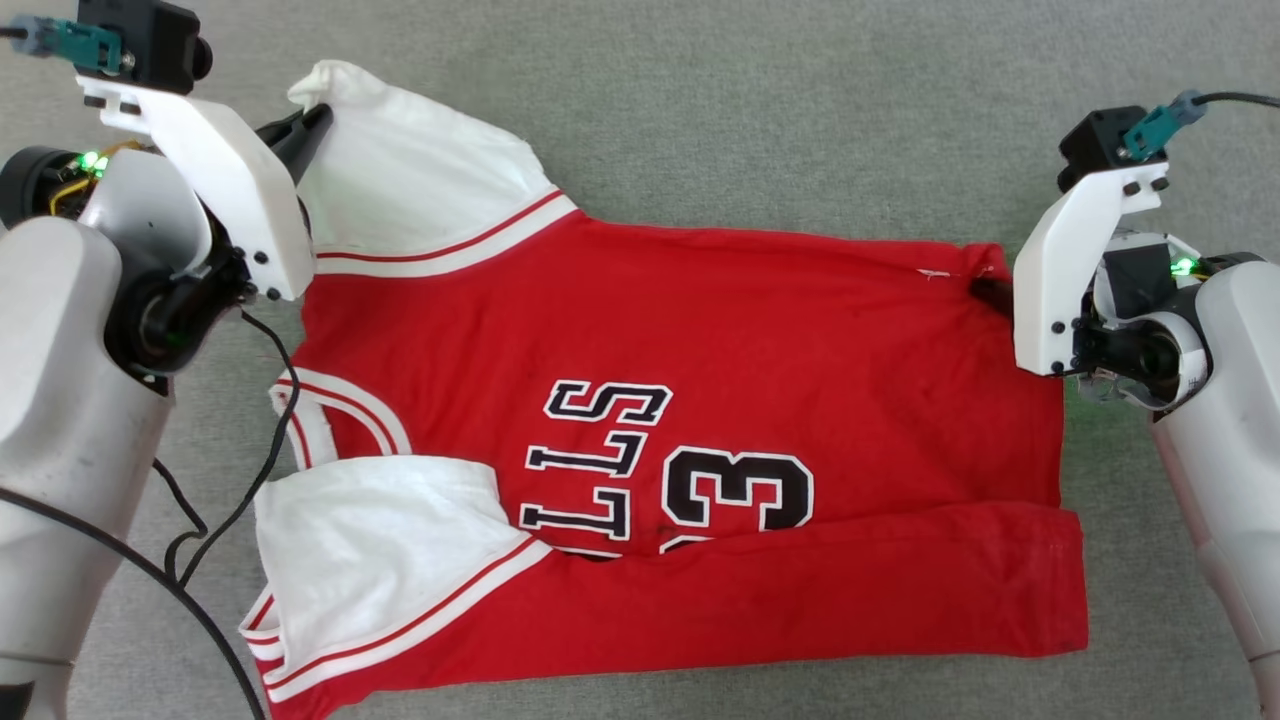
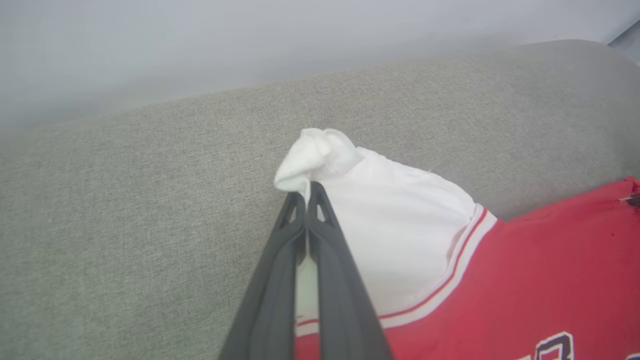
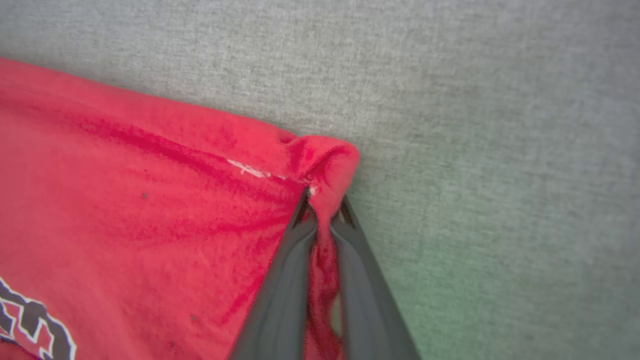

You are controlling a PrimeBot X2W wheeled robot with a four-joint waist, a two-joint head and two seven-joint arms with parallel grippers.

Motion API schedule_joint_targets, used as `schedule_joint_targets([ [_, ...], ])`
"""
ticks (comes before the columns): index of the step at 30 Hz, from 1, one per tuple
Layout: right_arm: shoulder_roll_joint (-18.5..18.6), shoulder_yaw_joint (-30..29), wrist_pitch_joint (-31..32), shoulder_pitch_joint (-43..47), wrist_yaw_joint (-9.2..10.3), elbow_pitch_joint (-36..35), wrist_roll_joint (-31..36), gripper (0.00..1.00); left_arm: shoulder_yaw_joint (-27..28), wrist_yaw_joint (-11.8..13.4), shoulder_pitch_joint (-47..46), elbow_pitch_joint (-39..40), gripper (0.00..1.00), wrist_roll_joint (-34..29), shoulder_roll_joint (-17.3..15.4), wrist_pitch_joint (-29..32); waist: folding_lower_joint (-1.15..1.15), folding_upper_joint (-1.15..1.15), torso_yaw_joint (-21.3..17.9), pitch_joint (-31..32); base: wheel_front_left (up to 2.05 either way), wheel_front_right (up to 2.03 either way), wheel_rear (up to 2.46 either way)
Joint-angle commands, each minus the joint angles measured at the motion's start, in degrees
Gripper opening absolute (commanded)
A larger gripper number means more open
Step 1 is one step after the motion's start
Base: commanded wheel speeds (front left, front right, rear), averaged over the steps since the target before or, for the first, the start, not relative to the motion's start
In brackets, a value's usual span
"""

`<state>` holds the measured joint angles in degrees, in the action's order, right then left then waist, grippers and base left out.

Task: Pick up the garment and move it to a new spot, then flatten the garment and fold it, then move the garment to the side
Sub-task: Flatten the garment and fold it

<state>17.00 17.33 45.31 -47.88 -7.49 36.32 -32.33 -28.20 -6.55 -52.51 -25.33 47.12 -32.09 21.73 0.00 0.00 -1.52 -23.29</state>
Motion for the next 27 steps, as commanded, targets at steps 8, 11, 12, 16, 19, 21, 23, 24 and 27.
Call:
schedule_joint_targets([
  [8, 1.5, -0.8, -6.9, 2.9, 0.01, -2.9, 0.1, 0.0, 2.3, 1.7, 8.6, 1.6, 0.0, 1.2, 1.0, -8.7, 0.0, 0.0, 1.1, 6.2, 0.0, 0.0, 0.0],
  [11, 1.5, -0.9, -8.4, 5.6, 0.01, -4.7, 0.2, 0.0, 3.6, 3.0, 13.6, 3.5, 0.0, 2.0, 0.1, -11.4, 0.0, 0.0, 0.8, 8.7, 0.0, 0.0, 0.0],
  [12, 1.7, -1.0, -8.9, 7.0, 0.01, -5.2, 0.4, 0.0, 3.7, 3.4, 15.7, 4.2, 0.0, 2.0, -0.2, -12.2, 0.0, 0.0, 0.7, 9.7, 0.0, 0.0, 0.0],
  [16, 1.8, -2.0, -10.7, 11.4, 0.01, -7.0, 0.2, 0.0, 4.7, 5.4, 22.1, 7.1, 0.0, 3.0, -0.5, -14.4, 0.0, 0.0, 0.5, 12.3, 0.0, 0.0, 0.0],
  [19, 1.6, -2.9, -12.1, 16.5, 0.01, -8.4, 0.3, 0.0, 5.0, 7.7, 29.2, 10.0, 0.0, 3.9, -0.4, -15.8, 0.0, 0.0, 0.4, 14.5, 0.0, 0.0, 0.0],
  [21, 1.4, -3.6, -13.1, 19.8, 0.01, -9.0, 0.2, 0.0, 4.7, 9.0, 34.0, 12.1, 0.0, 4.7, 0.0, -16.2, 0.0, 0.0, 0.3, 15.6, 0.0, 0.0, 0.0],
  [23, 1.0, -4.3, -14.0, 23.0, 0.01, -9.4, 0.1, 0.0, 4.5, 10.3, 38.2, 13.4, 0.0, 5.5, 0.4, -16.4, 0.0, 0.0, 0.4, 16.6, 0.0, 0.0, 0.0],
  [24, 0.9, -4.5, -14.5, 24.4, 0.01, -9.7, 0.3, 0.0, 4.8, 11.0, 40.1, 14.0, 0.0, 6.0, 0.6, -16.9, 0.0, 0.0, 0.4, 17.1, 0.0, 0.0, 0.0],
  [27, 0.3, -5.6, -16.1, 28.7, 0.01, -10.6, 0.7, 0.0, 5.1, 12.7, 45.5, 14.6, 0.0, 7.2, 1.1, -17.5, 0.0, 0.0, 0.5, 18.3, 0.0, 0.0, 0.0],
])
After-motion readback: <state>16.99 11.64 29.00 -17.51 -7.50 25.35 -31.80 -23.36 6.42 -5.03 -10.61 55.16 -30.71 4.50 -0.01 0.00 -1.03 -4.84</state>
